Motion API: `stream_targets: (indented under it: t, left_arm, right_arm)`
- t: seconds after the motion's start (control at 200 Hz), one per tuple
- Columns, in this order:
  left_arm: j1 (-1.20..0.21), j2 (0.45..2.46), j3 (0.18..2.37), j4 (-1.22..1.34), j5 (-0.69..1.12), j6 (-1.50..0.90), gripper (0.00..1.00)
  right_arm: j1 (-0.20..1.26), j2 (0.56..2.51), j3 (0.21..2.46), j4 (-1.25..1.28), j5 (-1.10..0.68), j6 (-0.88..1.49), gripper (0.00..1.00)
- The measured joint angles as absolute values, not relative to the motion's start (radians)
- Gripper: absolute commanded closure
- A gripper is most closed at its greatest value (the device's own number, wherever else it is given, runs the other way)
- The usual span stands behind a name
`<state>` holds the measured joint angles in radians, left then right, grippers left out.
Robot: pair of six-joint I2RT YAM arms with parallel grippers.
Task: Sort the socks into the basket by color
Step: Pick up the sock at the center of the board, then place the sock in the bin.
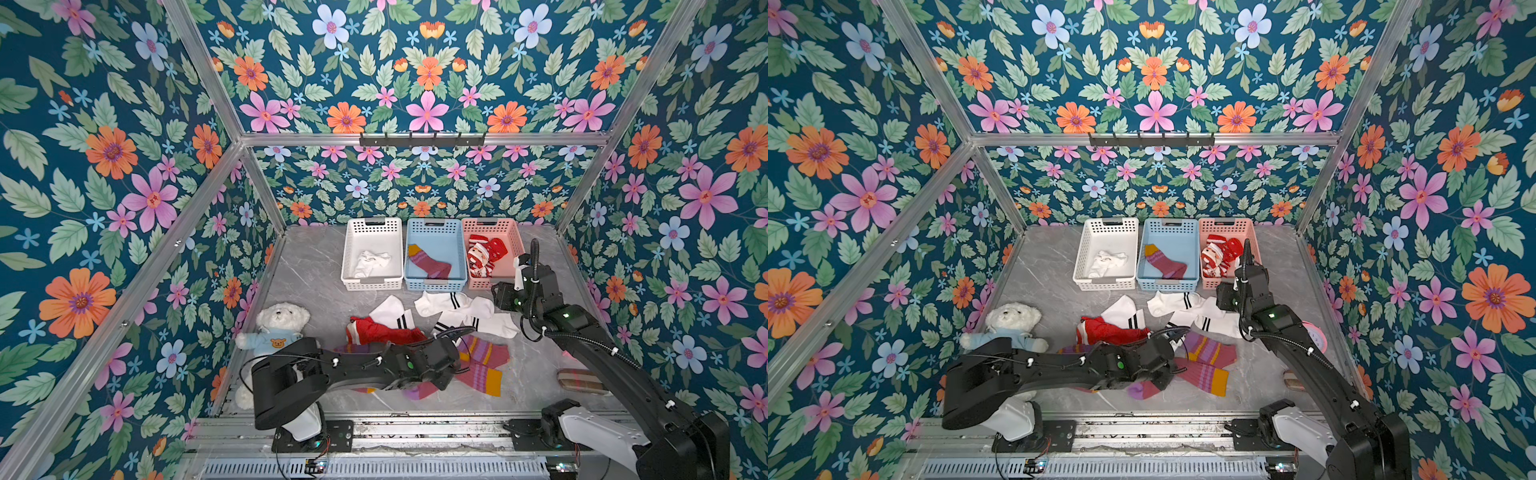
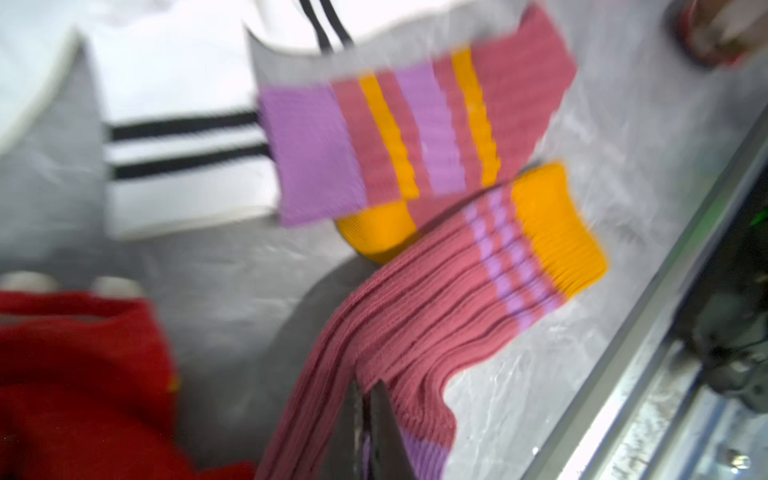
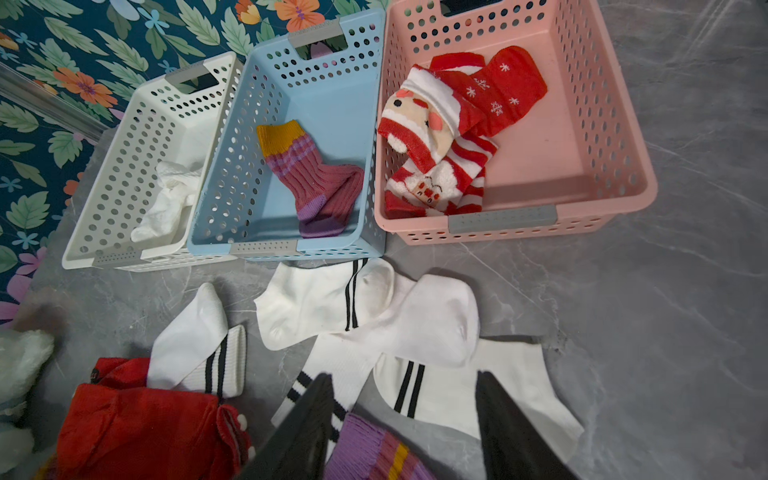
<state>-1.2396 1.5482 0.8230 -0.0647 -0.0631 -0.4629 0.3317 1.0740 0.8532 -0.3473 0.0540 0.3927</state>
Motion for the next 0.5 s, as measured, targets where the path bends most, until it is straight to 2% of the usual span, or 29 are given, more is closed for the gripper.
stream_targets:
  t: [0.25,0.5]
  left_arm:
    - [-1.122,1.391,0.856,-0.067,-0.078,-0.399,1.00]
    - [-1.002,1.370,0.944,-0.026,-0.076,-0.311,1.00]
  right_arm:
    - [0.329,1.078,0.847,-0.347,0.062,0.393,0.43]
    - [0.328,1.091,0.838,-0.343,0.062,0.393,0.43]
